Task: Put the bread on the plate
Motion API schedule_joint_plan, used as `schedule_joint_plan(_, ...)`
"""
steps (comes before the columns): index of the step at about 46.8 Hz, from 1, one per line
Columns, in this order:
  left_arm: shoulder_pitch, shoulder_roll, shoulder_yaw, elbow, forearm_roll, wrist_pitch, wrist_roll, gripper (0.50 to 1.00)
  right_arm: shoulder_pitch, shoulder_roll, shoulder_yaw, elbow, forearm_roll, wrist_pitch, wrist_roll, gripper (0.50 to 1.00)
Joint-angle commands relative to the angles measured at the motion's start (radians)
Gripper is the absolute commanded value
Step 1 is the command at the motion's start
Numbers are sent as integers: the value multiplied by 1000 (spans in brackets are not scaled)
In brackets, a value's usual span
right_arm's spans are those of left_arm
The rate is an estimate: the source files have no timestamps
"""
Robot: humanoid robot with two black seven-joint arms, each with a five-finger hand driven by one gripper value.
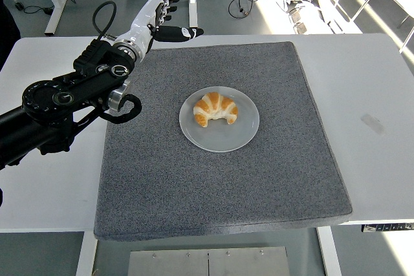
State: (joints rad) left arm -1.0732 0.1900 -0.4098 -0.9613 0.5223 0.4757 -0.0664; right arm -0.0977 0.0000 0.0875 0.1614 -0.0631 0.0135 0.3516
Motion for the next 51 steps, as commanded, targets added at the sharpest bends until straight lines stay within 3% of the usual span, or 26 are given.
schedule_joint_plan(1, 13, -6, -36, 35, -50, 7, -53, 925, 0, 0, 0, 0, 0, 0, 0, 1000)
schedule_joint_plan(12, 59, -23, -119, 98, -206, 6, -176, 921, 0, 0, 0, 1, 0, 0, 0, 1000)
schedule_joint_plan(19, 79, -81, -175, 168, -301, 0, -286, 915, 0, 0, 0, 0, 0, 0, 0, 1000)
schedule_joint_plan(24, 96, -106, -202, 225, -356, -5, -335, 911, 0, 0, 0, 1, 0, -1, 0, 1000)
schedule_joint_plan(31, 117, -136, -234, 283, -426, -57, -401, 911, 0, 0, 0, 0, 0, 0, 0, 1000)
schedule_joint_plan(36, 145, -135, -268, 294, -462, -130, -426, 919, 0, 0, 0, 0, 0, 0, 0, 1000)
schedule_joint_plan(44, 162, -133, -336, 352, -464, -204, -426, 931, 0, 0, 0, 0, 0, -1, 0, 1000)
schedule_joint_plan(51, 170, -132, -394, 418, -496, -305, -423, 949, 1, 0, 1, 6, 0, 3, 0, 1000)
